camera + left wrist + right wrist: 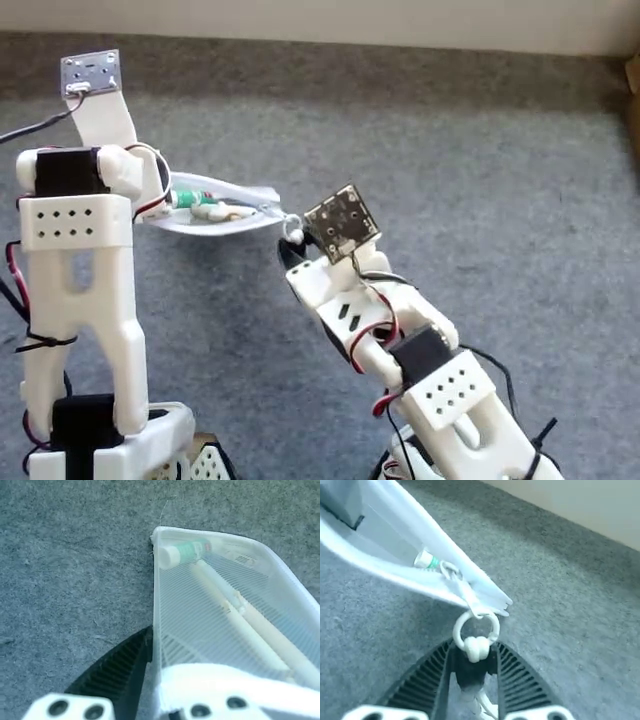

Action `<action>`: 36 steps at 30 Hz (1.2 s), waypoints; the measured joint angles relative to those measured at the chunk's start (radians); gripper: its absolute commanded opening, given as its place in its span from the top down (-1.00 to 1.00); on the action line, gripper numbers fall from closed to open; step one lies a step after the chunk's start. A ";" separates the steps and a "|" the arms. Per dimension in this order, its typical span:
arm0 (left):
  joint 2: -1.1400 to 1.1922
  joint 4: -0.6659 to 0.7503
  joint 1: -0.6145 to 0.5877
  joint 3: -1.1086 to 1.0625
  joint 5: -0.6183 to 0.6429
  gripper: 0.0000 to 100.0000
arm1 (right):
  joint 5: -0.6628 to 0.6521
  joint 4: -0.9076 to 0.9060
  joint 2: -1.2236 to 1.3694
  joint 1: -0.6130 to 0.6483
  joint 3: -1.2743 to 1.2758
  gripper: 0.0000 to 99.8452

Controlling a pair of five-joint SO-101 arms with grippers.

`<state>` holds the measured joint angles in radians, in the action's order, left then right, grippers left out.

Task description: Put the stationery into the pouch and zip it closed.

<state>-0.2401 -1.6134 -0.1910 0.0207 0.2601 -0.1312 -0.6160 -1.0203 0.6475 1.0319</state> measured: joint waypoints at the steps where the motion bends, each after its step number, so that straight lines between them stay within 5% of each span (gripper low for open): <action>1: 0.002 0.000 0.000 0.005 -0.023 0.75 | -0.008 -0.031 -0.014 0.000 0.000 0.99; 6: 0.005 0.000 0.003 0.020 -0.068 0.49 | -0.017 -0.164 -0.074 0.006 0.000 0.99; 18: 0.006 0.040 0.249 0.110 -0.175 0.49 | -0.020 -0.502 -0.368 0.117 0.000 0.99; 29: 0.008 0.130 0.529 0.110 -0.295 0.48 | -0.023 -0.589 -0.523 0.132 0.011 0.99; 36: 0.009 0.133 0.582 0.140 -0.321 0.41 | -0.023 -0.589 -0.526 0.132 0.011 0.99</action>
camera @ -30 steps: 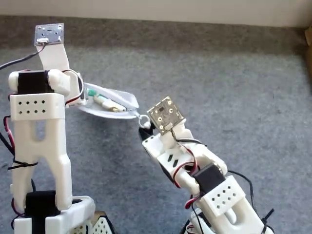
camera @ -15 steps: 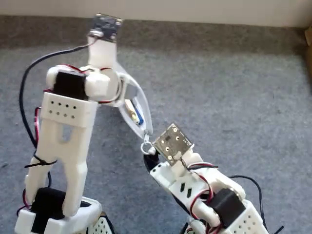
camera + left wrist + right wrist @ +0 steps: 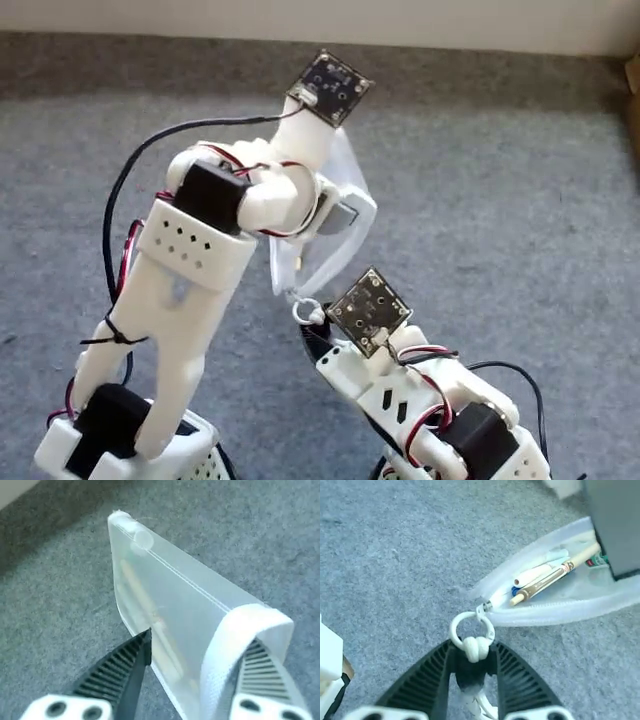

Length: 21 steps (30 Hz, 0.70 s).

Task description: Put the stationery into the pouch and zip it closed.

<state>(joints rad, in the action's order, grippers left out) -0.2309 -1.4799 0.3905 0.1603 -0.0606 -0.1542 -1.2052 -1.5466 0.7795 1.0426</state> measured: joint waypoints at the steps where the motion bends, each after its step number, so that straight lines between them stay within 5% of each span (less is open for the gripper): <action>1: 0.000 -0.002 0.000 0.018 0.000 0.41 | 0.000 0.000 0.000 0.000 0.000 0.99; 14: -0.002 -0.210 -0.020 0.273 -0.002 0.42 | -0.002 -0.002 0.000 -0.071 0.002 0.99; 21: -0.002 -0.269 -0.086 0.273 -0.184 0.45 | -0.003 -0.002 -0.003 -0.187 0.002 0.99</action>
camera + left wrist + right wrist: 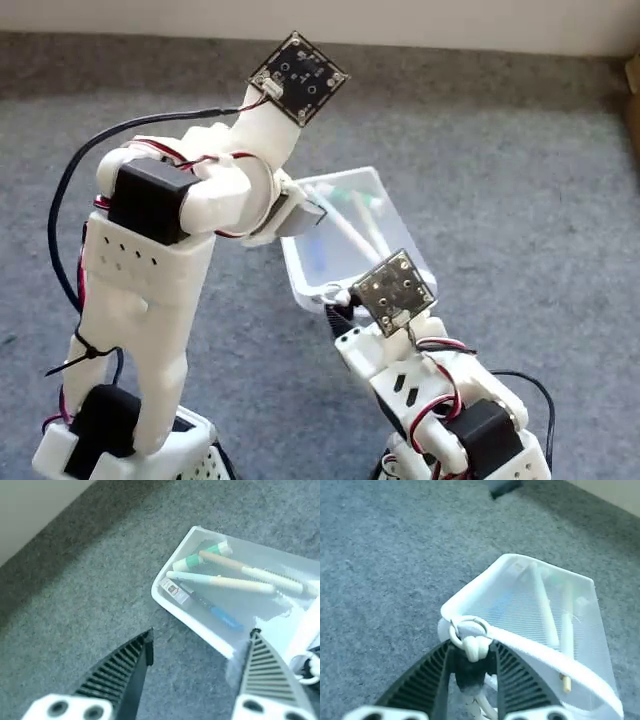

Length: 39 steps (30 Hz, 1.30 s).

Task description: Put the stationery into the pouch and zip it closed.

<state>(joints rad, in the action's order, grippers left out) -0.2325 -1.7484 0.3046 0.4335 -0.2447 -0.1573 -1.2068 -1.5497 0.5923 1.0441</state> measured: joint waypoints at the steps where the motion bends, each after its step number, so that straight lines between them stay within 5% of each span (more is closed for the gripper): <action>1: -0.009 0.000 -0.011 -0.011 -0.028 0.45 | 0.000 0.005 -0.003 -0.015 0.000 0.99; 7: -0.166 0.000 -0.015 -0.210 -0.172 0.40 | 0.000 0.064 -0.008 -0.095 0.000 0.99; 14: -0.382 0.029 0.037 -0.508 -0.196 0.40 | 0.008 0.150 -0.003 -0.110 0.000 0.99; 27: -0.623 0.422 0.123 -0.985 -0.224 0.41 | 0.094 0.184 0.000 -0.144 0.000 0.99; 39: -0.626 0.760 0.146 -1.203 -0.278 0.41 | 0.100 0.184 0.002 -0.144 0.000 0.99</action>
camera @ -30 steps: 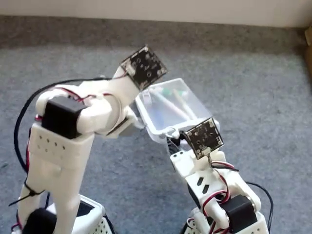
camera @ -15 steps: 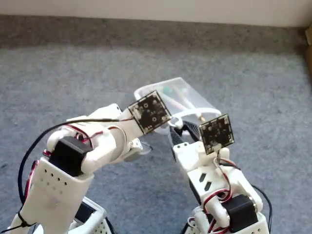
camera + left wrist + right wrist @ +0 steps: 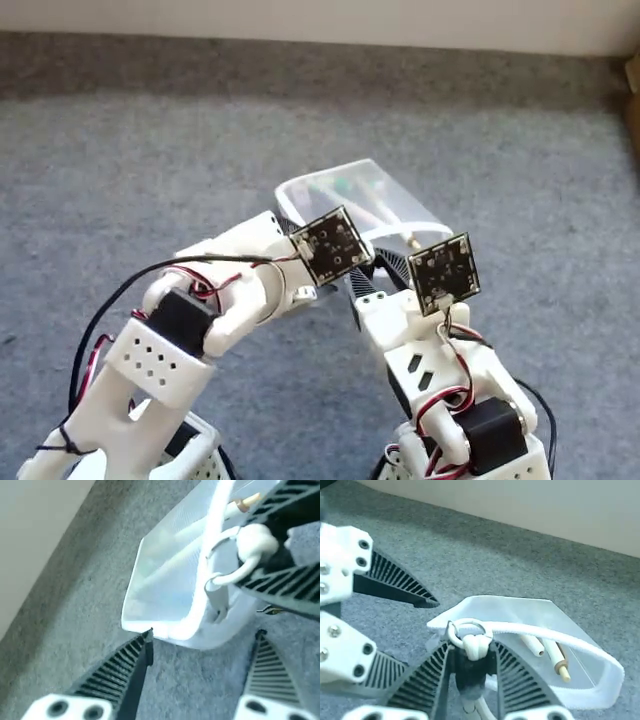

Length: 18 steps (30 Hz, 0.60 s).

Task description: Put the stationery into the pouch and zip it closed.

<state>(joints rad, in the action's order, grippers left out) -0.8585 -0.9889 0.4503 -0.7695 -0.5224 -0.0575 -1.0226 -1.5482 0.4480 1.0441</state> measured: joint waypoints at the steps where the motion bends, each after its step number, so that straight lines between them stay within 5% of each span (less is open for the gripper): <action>1: 0.000 0.020 0.011 -0.017 -0.003 0.41 | 0.000 0.000 0.000 0.000 0.000 0.99; 18: 0.000 0.224 0.041 -0.132 -0.005 0.98 | 0.000 0.000 0.000 -0.012 0.000 0.99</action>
<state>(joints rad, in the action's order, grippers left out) -0.8585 -0.7649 0.4918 -0.9014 -0.5271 -0.0575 -1.0226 -1.5482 0.4358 1.0441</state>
